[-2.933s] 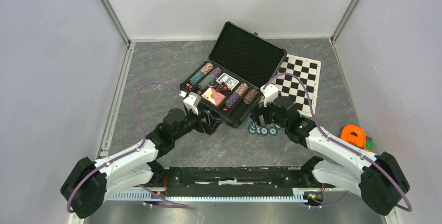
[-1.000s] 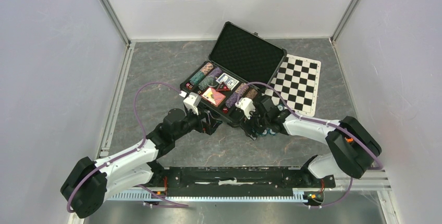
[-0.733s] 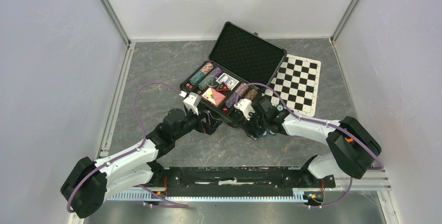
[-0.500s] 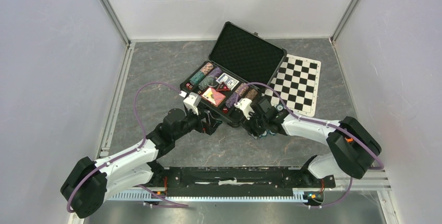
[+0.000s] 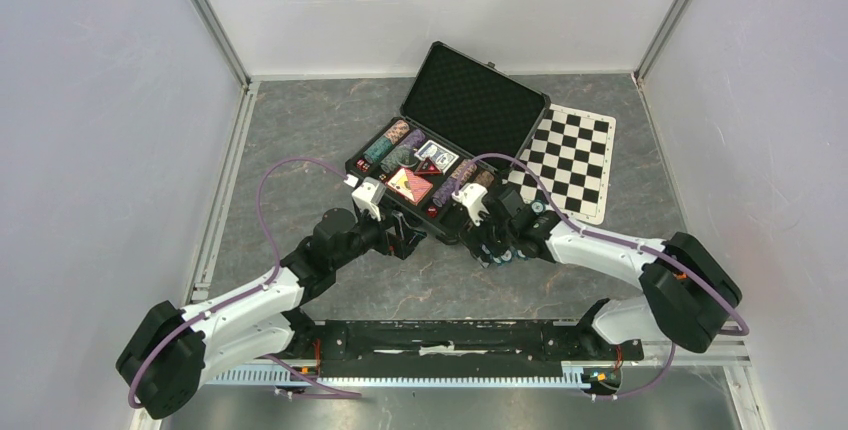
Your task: Pack up texas hold em set
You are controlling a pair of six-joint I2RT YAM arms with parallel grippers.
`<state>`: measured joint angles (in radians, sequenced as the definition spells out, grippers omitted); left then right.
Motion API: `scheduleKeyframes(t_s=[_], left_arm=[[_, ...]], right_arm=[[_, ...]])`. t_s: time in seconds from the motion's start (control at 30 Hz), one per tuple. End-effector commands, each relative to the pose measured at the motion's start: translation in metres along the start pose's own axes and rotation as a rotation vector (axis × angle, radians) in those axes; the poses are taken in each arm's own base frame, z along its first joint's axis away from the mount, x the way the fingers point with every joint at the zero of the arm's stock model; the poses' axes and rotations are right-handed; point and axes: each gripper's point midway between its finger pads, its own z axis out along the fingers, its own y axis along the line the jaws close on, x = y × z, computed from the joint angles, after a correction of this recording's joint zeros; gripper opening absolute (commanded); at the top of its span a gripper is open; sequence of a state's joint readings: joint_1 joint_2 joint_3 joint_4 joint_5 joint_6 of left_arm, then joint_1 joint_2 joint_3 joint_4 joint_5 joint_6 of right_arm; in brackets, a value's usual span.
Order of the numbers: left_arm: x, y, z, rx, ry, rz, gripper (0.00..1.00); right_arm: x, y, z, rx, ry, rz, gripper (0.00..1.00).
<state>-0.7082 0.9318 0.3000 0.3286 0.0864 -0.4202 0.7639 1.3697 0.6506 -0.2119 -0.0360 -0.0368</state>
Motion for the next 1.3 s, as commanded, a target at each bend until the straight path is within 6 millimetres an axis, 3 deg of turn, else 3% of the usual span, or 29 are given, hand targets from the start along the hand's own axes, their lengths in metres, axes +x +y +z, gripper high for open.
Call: scheduleKeyframes(t_s=[0.0, 0.27, 0.53, 0.8, 0.93, 1.1, 1.17, 1.27], left_arm=[[-0.016, -0.002, 0.001, 0.004, -0.038, 0.056, 1.0], [-0.017, -0.001, 0.0, -0.001, -0.047, 0.059, 1.0], [-0.016, -0.001, 0.001, -0.002, -0.037, 0.057, 1.0], [-0.018, 0.0, 0.0, -0.007, -0.047, 0.056, 1.0], [-0.018, 0.0, -0.001, -0.007, -0.048, 0.056, 1.0], [-0.018, -0.001, -0.001, -0.005, -0.048, 0.056, 1.0], [-0.018, -0.001, -0.001, -0.003, -0.048, 0.056, 1.0], [-0.018, -0.001, -0.001, -0.003, -0.048, 0.056, 1.0]], right_arm=[[-0.027, -0.007, -0.009, 0.052, -0.096, 0.029, 0.85], [-0.005, -0.009, -0.004, 0.089, -0.013, 0.098, 0.85], [0.003, 0.0, 0.005, 0.109, 0.03, 0.095, 0.8], [0.015, 0.003, 0.012, 0.159, 0.098, 0.062, 0.69], [0.015, 0.003, 0.012, 0.161, 0.104, 0.073, 0.56], [0.011, 0.003, 0.009, 0.164, 0.089, 0.074, 0.55], [0.009, 0.003, 0.007, 0.161, 0.08, 0.071, 0.69], [0.004, 0.001, 0.003, 0.171, 0.061, 0.075, 0.72]])
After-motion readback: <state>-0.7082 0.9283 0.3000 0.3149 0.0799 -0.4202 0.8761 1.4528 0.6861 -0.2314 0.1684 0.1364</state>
